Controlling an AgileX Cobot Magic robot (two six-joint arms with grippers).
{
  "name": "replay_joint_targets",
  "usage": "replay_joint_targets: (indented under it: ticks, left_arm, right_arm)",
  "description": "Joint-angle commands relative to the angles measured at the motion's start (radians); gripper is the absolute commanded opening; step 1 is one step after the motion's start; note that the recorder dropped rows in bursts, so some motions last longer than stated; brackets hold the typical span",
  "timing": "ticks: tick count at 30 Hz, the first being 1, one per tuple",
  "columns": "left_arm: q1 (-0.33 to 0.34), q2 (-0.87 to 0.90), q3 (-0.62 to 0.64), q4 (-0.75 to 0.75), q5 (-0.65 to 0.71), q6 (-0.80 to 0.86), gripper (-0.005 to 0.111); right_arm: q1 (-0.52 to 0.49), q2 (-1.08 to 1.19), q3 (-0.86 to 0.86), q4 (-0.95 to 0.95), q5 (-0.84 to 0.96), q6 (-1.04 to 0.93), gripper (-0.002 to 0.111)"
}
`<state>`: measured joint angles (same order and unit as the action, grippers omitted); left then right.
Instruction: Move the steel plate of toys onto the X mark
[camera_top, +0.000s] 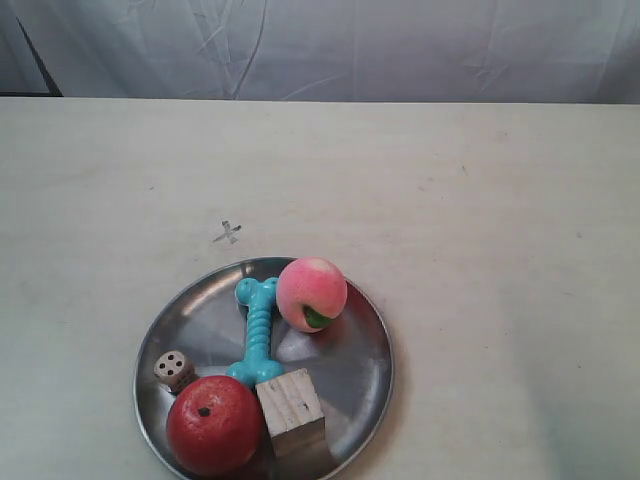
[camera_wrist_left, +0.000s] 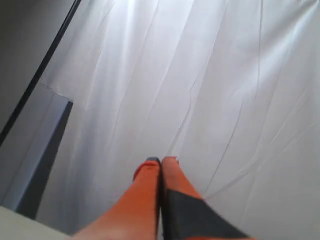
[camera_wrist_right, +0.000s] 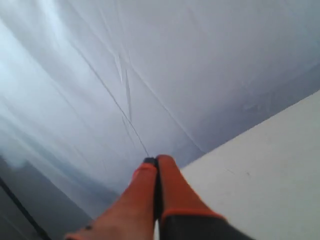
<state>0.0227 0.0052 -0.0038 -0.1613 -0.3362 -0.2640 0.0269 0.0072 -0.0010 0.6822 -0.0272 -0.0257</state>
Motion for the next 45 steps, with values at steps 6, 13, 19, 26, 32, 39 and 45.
replay_joint_targets:
  ticks: [6, 13, 19, 26, 32, 39, 45]
  left_arm:
    - [0.003, -0.005, 0.004, -0.007, -0.169, -0.216, 0.0]
    - [0.003, -0.005, 0.004, -0.007, -0.181, -0.216, 0.0]
    - [0.003, 0.016, -0.088, -0.006, 0.065, -0.369, 0.0]
    - [0.003, 0.404, -0.532, 0.334, 0.538, -0.316, 0.0]
    - [0.003, 0.874, -0.919, 0.125, 0.97, 0.14, 0.0]
    - [0.003, 1.319, -1.055, -0.149, 1.213, 0.413, 0.0]
    - [0.003, 1.658, -1.055, -0.284, 1.311, 0.572, 0.013]
  right_arm:
    - [-0.006, -0.007, 0.001, 0.322, -0.127, 0.0, 0.0]
    - [-0.006, -0.007, 0.001, 0.322, -0.181, 0.002, 0.0]
    - [-0.006, 0.033, -0.018, 0.412, -0.037, 0.004, -0.001]
    - [-0.006, 0.366, -0.349, 0.154, 0.131, -0.103, -0.001]
    - [-0.006, 0.838, -0.748, -0.133, 0.605, -0.103, -0.001]
    - [-0.004, 1.301, -0.939, -0.116, 0.839, -0.192, -0.001]
    - [0.005, 1.575, -0.861, 0.152, 0.901, -0.42, 0.056]
